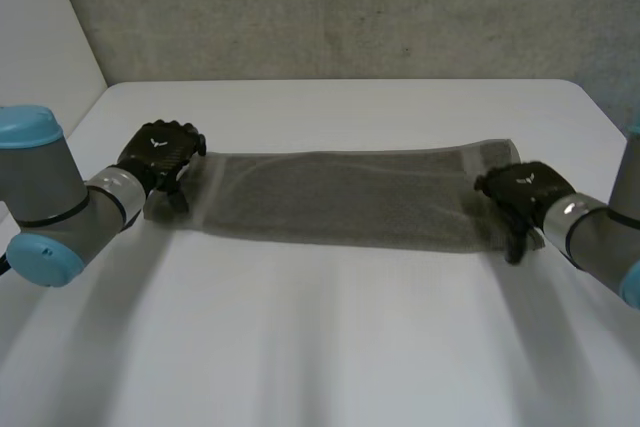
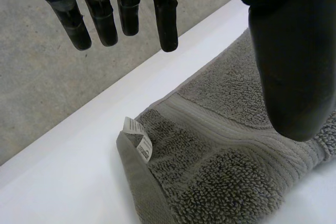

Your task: Fold the towel.

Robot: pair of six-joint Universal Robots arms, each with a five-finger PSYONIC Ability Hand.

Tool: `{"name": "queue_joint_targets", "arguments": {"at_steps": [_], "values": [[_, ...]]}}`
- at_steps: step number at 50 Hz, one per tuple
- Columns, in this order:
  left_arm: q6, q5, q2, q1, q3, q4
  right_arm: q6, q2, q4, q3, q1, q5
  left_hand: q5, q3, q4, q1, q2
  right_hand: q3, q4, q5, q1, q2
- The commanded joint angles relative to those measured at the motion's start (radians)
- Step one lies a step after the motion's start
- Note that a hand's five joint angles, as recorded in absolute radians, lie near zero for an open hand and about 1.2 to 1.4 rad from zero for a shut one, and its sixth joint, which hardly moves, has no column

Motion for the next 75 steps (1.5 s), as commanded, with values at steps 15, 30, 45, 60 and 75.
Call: {"name": "queue_joint_targets", "arguments": {"at_steps": [15,30,45,60,75], "values": [[0.000,0.000,0.020,-0.003,-0.037,0.039,-0.087,0.105,-0.195,0.035,-0.124,0.005,-0.018,-0.038,-0.044,-0.039,-0.035,1.015,1.006,1.023,1.013,1.018],[0.000,0.000,0.041,-0.003,-0.054,0.057,-0.086,0.054,-0.192,0.040,-0.184,-0.027,-0.018,-0.038,-0.044,-0.039,-0.035,1.158,1.149,1.165,1.156,1.161],[-0.002,-0.002,0.069,0.000,-0.066,0.059,-0.152,0.022,-0.011,-0.355,-0.206,-0.021,-0.021,-0.041,-0.047,-0.042,-0.038,1.158,1.149,1.165,1.156,1.161],[-0.003,-0.003,0.089,-0.002,-0.071,0.074,-0.109,0.216,0.009,-0.662,0.435,0.025,-0.024,-0.044,-0.050,-0.045,-0.041,1.158,1.149,1.165,1.156,1.161],[-0.003,-0.003,0.087,-0.003,-0.085,0.074,-0.110,0.515,0.006,-0.858,0.646,0.195,-0.032,-0.053,-0.059,-0.054,-0.050,-0.064,-0.073,-0.056,-0.065,-0.061]]}}
